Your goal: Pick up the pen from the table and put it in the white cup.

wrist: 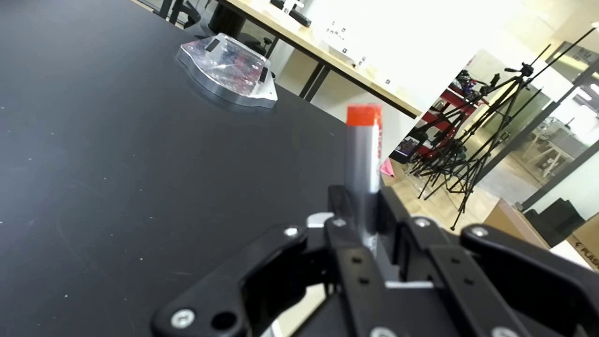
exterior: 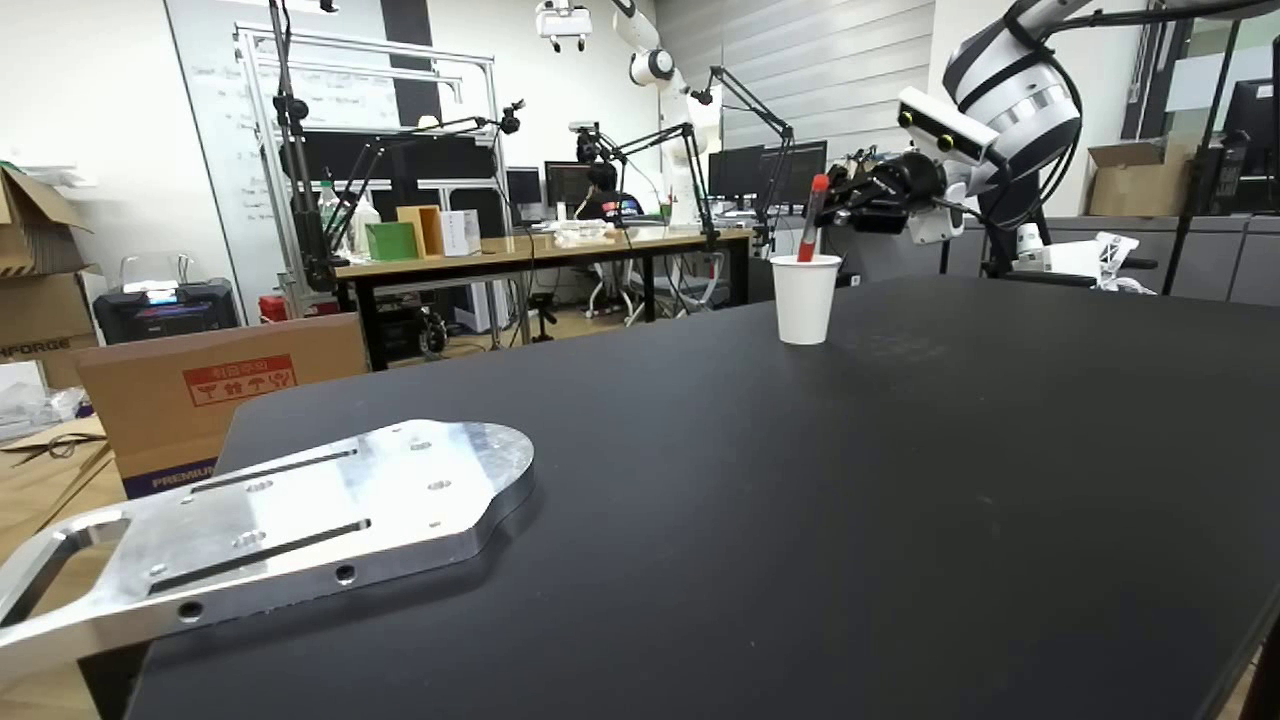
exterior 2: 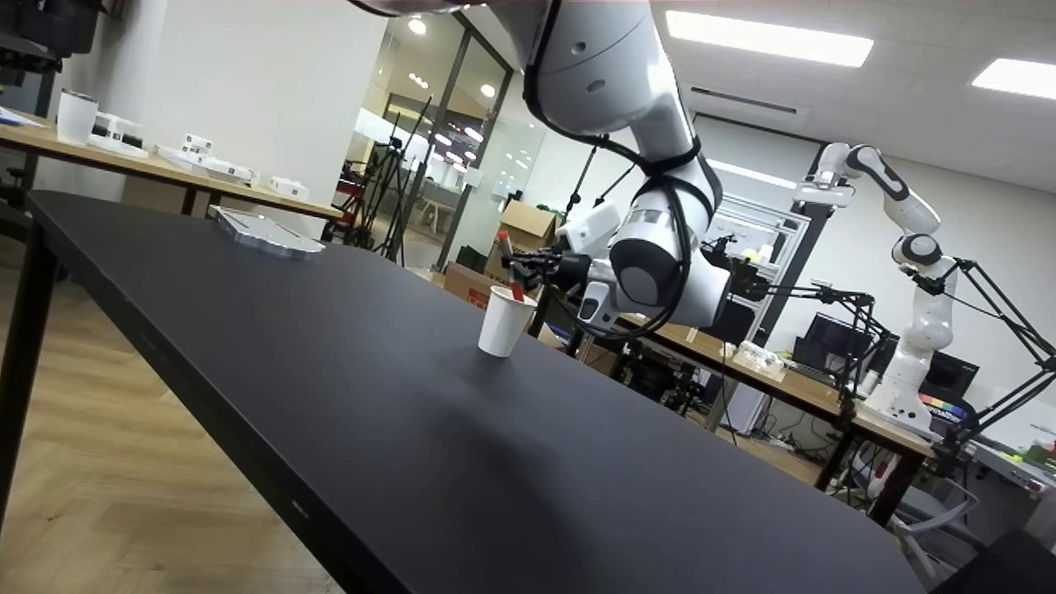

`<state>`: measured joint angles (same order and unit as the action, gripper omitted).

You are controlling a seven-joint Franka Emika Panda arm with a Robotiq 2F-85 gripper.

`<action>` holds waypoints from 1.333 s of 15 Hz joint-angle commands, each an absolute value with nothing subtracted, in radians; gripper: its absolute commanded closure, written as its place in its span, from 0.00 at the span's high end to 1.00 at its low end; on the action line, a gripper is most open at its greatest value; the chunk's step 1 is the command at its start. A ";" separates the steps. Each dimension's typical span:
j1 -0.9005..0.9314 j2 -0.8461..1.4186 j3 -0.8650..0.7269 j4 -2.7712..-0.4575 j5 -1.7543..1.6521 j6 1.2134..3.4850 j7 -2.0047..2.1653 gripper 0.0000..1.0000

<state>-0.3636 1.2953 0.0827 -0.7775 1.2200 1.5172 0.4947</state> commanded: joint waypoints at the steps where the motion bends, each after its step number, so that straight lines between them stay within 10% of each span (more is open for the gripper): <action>1: -0.360 1.333 0.090 -0.706 1.227 1.515 0.551 0.05; 3: -0.359 1.336 0.091 -0.704 1.227 1.514 0.552 0.05; 5: -0.359 1.336 0.091 -0.705 1.228 1.517 0.553 0.45; 14: -0.364 1.324 0.100 -0.704 1.232 1.505 0.558 0.98; 20: -0.385 1.303 0.121 -0.681 1.249 1.451 0.556 1.00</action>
